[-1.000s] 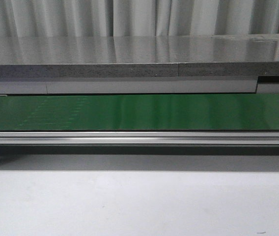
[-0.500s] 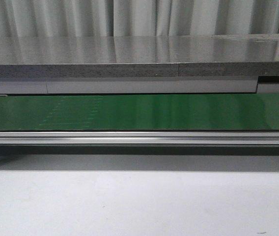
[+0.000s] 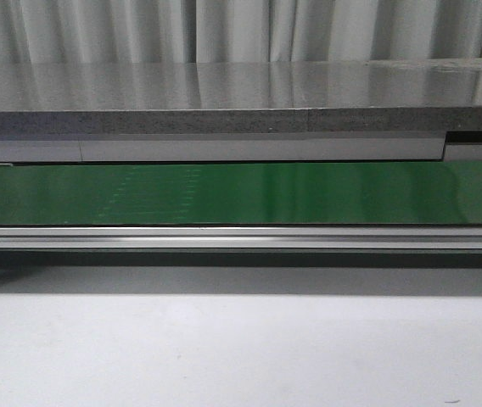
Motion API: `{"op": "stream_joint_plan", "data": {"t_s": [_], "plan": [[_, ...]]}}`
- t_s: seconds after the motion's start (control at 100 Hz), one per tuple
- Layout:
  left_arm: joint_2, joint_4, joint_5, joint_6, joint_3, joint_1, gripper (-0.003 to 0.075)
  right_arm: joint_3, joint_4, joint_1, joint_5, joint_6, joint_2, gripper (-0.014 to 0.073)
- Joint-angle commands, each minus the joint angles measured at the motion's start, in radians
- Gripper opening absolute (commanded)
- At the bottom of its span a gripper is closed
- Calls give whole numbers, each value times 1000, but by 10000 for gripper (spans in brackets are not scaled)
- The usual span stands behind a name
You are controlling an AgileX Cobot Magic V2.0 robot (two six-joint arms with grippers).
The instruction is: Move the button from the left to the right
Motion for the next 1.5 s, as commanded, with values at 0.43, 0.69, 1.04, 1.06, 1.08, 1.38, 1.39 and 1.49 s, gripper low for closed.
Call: {"op": "stream_joint_plan", "data": {"t_s": [0.43,0.69,1.04,1.06,1.08,1.38,1.39,1.49], "plan": [[6,-14,-80,-1,-28,-8,5,-3,8,2,-104,4,7,-68],[6,-14,-80,-1,-28,-8,5,88,-157,65,-149,200,-27,-68],[6,-14,-80,-1,-28,-8,5,265,-257,113,-251,333,-124,-68],[6,-14,-80,-1,-28,-8,5,274,-257,113,-255,334,-128,-68],[6,-14,-80,-1,-28,-8,5,281,-257,113,-257,335,-136,-68],[6,-14,-80,-1,-28,-8,5,368,-243,113,-301,335,-185,-68],[6,-14,-80,-1,-28,-8,5,368,-243,113,-297,335,-185,-68],[6,-14,-80,-1,-28,-8,5,368,-243,113,-308,335,-185,-68]]}}
